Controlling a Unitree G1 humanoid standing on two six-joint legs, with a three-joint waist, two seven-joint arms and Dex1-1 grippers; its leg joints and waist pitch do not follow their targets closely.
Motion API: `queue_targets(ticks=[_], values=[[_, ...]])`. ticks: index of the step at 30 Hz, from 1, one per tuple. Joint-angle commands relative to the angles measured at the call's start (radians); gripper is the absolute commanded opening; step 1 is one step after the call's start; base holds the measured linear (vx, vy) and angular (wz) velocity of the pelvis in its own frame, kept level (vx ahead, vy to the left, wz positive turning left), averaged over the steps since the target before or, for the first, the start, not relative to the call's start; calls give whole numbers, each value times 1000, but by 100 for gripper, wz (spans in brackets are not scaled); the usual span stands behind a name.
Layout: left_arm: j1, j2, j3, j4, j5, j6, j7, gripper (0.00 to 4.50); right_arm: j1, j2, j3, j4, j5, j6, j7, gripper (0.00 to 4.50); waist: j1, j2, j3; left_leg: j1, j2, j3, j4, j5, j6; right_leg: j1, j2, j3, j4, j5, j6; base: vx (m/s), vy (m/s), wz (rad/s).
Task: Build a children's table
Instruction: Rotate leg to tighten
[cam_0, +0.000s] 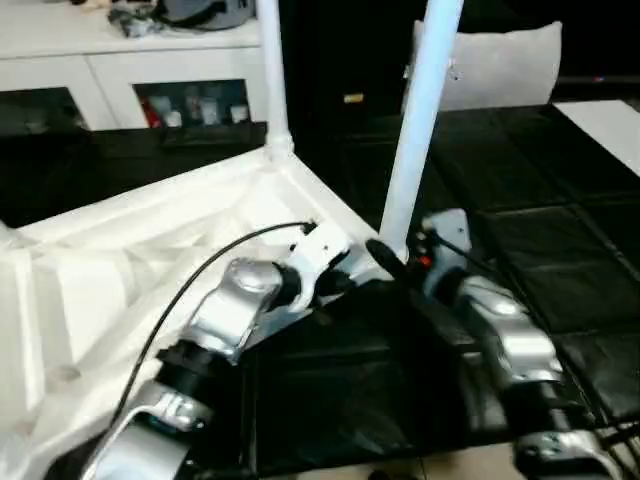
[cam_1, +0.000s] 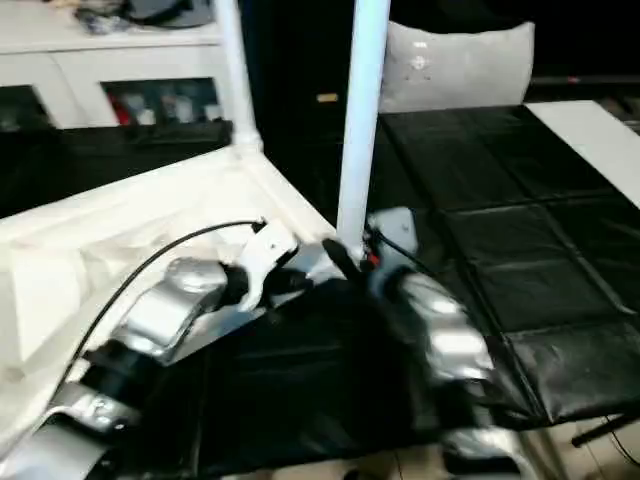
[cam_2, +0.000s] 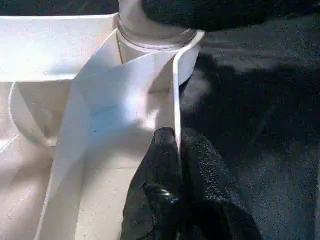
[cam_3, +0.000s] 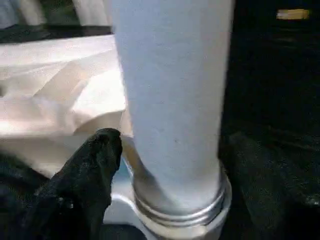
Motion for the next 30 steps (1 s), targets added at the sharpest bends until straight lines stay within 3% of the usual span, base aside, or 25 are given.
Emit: queue_targets(ticks=[1,8,12,18,30], values=[[-9,20,-14,-46,-23,-54,-71,0,-5,-46,1,-21,12,-23,77,409,6,3,-75,-1,0,11,-61,-109,90,86,-51,54,-74,-300,-108,0,0,0],[-5,134,-77,-28,-32,-157,-278,0,21,-208,77,-63,62,-53,430,419,17,1,-70,10,0,12,-65,-176,91,85,-51,50,-91,-410,-71,0,0,0],[-16,186,-115,1,-27,-239,-380,0,15,-267,124,-66,74,-67,587,419,24,2,-74,7,6,10,-64,-151,97,85,-50,53,-80,-348,-106,0,0,0],[-21,242,-164,8,-32,-327,-536,0,-3,-281,153,-44,98,-30,696,383,42,-4,-77,6,12,12,-64,-117,98,84,-55,60,-68,-302,-137,0,0,0],[-37,257,-186,39,-43,-405,-631,0,-4,-298,201,-60,131,27,821,297,53,-6,-77,6,11,13,-64,-122,79,84,-55,59,-73,-355,-108,0,0,0]])
